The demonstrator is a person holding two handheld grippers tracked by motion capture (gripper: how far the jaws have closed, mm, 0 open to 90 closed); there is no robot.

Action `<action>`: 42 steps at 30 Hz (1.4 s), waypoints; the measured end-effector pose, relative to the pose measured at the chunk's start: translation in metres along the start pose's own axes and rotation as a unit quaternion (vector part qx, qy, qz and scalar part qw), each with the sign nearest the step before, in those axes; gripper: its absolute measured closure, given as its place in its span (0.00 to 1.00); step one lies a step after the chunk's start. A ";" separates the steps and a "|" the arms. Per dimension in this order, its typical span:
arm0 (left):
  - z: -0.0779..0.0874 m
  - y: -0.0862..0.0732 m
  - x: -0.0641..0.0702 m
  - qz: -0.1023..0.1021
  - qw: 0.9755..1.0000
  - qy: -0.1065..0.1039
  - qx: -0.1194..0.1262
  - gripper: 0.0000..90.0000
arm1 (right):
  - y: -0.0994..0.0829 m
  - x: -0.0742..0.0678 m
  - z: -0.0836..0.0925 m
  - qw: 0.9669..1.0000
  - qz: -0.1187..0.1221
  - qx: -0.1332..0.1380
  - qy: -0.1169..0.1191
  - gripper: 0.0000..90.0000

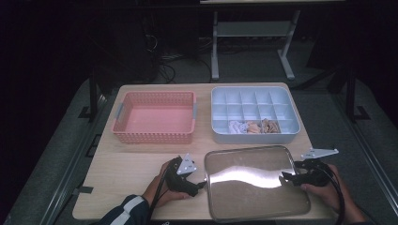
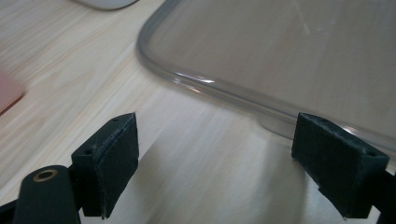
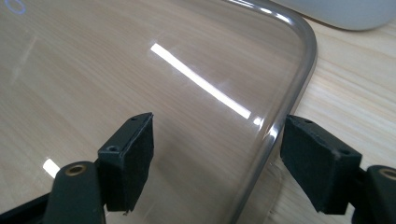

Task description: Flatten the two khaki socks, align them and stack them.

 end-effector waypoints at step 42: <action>0.040 -0.025 -0.036 0.075 0.994 0.079 -0.023 0.14 | 0.015 -0.042 -0.026 0.999 0.026 0.003 0.044 0.27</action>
Point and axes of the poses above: each handheld gripper's, and its own axes: z roughly backward along the jaws, y roughly out of its top, x roughly to its right, the point moved 10 cm from there along -z, roughly forward along the jaws, and after that the axes turned 13 degrees about x, right-handed, at the moved point
